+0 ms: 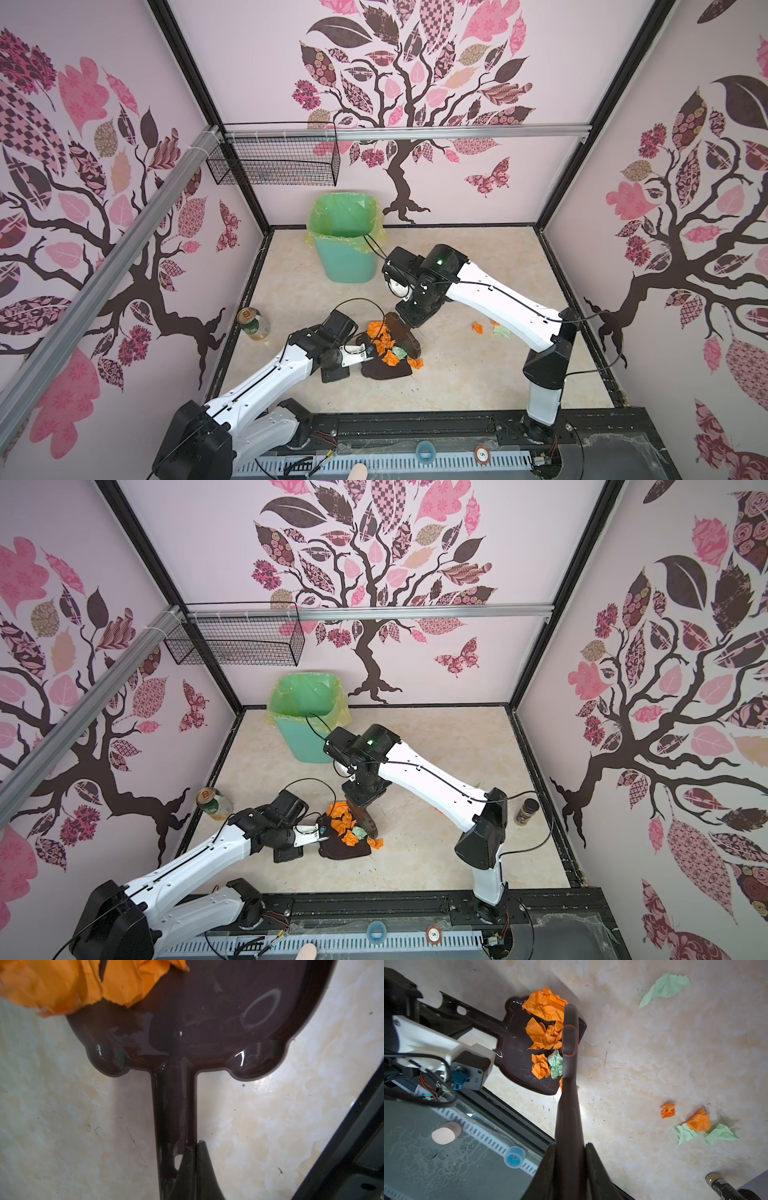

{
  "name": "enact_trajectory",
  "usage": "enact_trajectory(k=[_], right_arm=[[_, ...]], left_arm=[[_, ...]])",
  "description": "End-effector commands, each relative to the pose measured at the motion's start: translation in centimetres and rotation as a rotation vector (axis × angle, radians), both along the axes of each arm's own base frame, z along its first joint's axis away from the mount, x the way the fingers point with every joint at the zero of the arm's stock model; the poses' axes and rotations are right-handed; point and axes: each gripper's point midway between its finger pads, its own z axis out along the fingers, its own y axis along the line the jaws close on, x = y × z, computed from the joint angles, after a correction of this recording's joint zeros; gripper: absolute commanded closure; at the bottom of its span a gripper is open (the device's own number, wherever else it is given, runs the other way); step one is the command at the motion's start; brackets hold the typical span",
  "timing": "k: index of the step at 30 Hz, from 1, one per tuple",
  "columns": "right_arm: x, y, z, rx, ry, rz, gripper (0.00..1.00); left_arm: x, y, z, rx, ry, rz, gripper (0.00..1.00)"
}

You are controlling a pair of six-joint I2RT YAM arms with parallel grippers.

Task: Sweep away the paper scraps from the table
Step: 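Sweep the scraps with the brush toward the dustpan held by the left gripper, then lift the brush with the right gripper and move it to the scattered scraps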

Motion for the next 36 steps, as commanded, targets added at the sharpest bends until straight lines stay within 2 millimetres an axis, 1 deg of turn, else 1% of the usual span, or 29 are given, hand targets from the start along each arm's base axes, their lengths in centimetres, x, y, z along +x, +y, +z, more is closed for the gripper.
enact_trajectory(k=[1,4,7,9,11,14,19,22,25,34,36], right_arm=[[0.1,-0.1,1.8,0.035,-0.023,-0.036,1.00],[0.7,-1.5,3.4,0.033,-0.101,-0.064,1.00],[2.1,-4.1,4.9,0.023,-0.176,-0.139,1.00],[2.7,-6.3,5.0,-0.008,-0.205,-0.189,1.00],[2.7,-8.6,4.2,-0.047,-0.195,-0.237,1.00],[1.7,-10.9,2.5,-0.095,-0.159,-0.272,1.00],[-0.2,-12.0,0.7,-0.115,-0.089,-0.292,1.00],[-0.9,-11.4,-0.3,-0.109,-0.042,-0.292,1.00],[-1.3,-10.1,-1.3,-0.112,-0.020,-0.273,1.00],[-1.3,-3.2,-1.5,0.017,0.011,-0.182,1.00],[-1.4,-2.1,-1.4,0.032,0.019,-0.164,1.00]], left_arm=[[1.3,-1.1,1.4,-0.041,-0.042,0.000,1.00],[1.3,-1.0,1.3,-0.037,-0.044,-0.005,1.00],[1.2,-1.0,1.2,-0.032,-0.041,-0.008,1.00],[1.2,-1.0,1.3,-0.033,-0.044,-0.008,1.00],[1.1,-0.9,1.3,-0.034,-0.046,-0.009,1.00],[1.3,-0.5,1.2,-0.016,-0.063,-0.015,1.00],[1.5,-0.5,0.7,-0.009,-0.067,-0.025,1.00],[1.6,-0.9,0.8,-0.017,-0.058,-0.028,1.00],[1.9,-1.2,0.8,-0.024,-0.063,-0.033,1.00],[1.6,-1.1,0.5,-0.020,-0.061,-0.054,1.00],[1.5,-1.0,0.5,-0.021,-0.061,-0.052,1.00]])
